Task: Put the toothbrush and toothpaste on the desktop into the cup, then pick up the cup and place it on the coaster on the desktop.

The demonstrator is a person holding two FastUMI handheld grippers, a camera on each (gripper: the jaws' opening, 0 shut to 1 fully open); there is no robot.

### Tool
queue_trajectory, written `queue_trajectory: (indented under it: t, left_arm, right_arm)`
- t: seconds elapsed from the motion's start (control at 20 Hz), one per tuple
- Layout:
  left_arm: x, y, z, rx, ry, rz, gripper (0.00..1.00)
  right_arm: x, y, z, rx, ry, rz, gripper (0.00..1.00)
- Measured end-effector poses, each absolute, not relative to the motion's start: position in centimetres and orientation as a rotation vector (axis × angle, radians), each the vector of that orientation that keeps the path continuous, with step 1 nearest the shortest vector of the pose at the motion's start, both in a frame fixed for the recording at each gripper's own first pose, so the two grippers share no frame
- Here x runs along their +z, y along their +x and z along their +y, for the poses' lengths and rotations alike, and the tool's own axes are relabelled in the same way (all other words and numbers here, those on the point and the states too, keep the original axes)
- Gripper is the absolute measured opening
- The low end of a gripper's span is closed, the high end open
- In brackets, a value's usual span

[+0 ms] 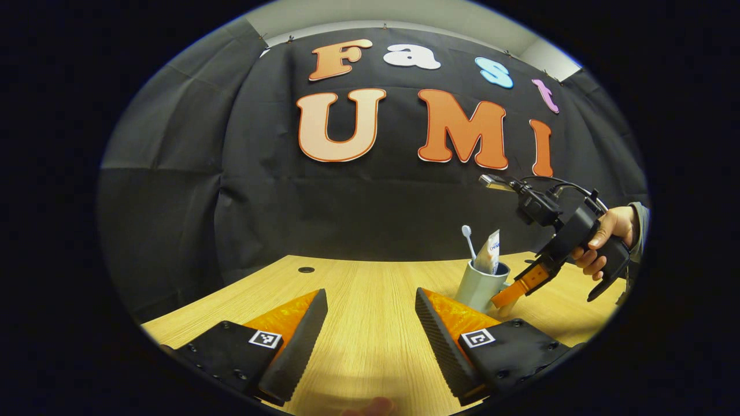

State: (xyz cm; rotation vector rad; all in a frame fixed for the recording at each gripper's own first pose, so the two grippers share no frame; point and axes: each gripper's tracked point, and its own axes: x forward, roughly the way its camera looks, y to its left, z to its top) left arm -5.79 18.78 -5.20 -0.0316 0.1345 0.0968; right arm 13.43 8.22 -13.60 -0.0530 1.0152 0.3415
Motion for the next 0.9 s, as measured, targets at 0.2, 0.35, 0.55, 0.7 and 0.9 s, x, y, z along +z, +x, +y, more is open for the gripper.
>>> queue_trajectory:
  t: [0.2, 0.35, 0.55, 0.7, 0.9]
  left_arm:
    - [-5.5, -5.8, 19.5, 0.106, -0.035, 0.142, 0.96]
    - [-5.9, -5.9, 19.9, 0.112, -0.036, 0.148, 0.97]
    - [-6.2, -5.9, 20.3, 0.119, -0.044, 0.16, 0.97]
    - [-6.5, -5.8, 20.4, 0.119, -0.043, 0.164, 0.96]
    - [-6.7, -5.7, 19.9, 0.116, -0.038, 0.173, 0.97]
  right_arm:
    - [-13.6, 13.7, 8.1, 0.358, -0.08, 1.014, 0.21]
    - [-13.6, 13.6, 8.1, 0.359, -0.091, 1.028, 0.2]
    - [-13.8, 13.5, 8.1, 0.377, -0.12, 1.042, 0.21]
    - [-13.9, 13.5, 8.1, 0.396, -0.126, 1.044, 0.21]
    - [-14.0, 13.5, 7.9, 0.4, -0.149, 1.058, 0.21]
